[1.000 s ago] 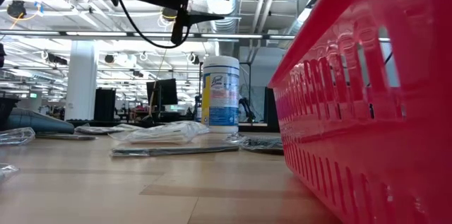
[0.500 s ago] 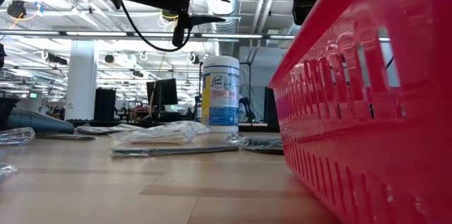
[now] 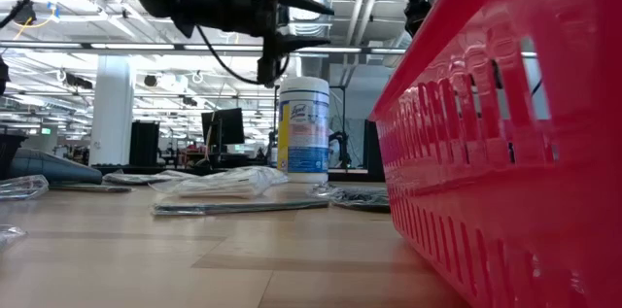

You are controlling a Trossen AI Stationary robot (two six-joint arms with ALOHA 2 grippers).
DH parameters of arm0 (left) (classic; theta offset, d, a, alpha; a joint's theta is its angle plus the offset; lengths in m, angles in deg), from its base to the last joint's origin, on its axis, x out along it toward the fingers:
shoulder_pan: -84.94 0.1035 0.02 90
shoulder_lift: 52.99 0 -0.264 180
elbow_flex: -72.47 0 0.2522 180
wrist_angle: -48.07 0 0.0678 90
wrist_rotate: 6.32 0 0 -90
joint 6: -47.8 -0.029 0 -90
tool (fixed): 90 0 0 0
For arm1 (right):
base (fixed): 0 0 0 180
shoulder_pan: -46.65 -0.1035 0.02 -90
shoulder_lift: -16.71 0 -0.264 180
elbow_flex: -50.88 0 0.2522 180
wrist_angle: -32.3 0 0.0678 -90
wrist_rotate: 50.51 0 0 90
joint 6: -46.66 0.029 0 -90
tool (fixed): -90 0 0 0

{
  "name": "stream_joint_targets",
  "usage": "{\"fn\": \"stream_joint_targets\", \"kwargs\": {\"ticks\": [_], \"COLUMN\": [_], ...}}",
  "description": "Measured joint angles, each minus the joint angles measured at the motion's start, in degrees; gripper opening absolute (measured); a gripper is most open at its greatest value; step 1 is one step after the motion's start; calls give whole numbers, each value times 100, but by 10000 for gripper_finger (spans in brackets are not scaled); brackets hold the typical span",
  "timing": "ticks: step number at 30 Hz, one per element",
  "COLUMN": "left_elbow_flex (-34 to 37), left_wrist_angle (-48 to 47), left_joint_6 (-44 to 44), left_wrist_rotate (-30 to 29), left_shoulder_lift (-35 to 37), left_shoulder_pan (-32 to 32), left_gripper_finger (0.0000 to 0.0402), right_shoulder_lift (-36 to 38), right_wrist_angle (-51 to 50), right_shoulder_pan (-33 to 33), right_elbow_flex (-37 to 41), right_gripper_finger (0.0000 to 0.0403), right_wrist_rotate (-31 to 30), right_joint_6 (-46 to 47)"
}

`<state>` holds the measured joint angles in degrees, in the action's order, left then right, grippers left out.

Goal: Pick & Place Travel size toiletries
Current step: Put the silver nail cutter into the left green bin

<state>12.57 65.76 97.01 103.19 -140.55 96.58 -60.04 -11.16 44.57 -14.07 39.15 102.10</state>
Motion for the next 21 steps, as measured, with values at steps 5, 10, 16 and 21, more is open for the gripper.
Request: {"fn": "stream_joint_targets", "kwargs": {"ticks": [5, 10, 16, 21], "left_elbow_flex": [-184, -201, -198, -304], "left_wrist_angle": [-7, -47, -190, -1429], "left_joint_6": [-497, -656, -556, -642], "left_wrist_rotate": [561, 852, 801, 69], "left_shoulder_lift": [-119, -56, -56, -58], "left_shoulder_pan": [-88, -175, -490, -853], "left_gripper_finger": [163, 163, 163, 159], "right_shoulder_lift": [0, 0, -2, -2], "right_wrist_angle": [80, 437, 1191, 1473], "right_shoulder_pan": [-15, -15, -162, -406], "right_elbow_flex": [-1, -1, -1, -2], "right_gripper_finger": [0, 0, 0, 0], "right_wrist_rotate": [-253, -312, 11, 368], "right_joint_6": [354, 312, -452, -915]}}
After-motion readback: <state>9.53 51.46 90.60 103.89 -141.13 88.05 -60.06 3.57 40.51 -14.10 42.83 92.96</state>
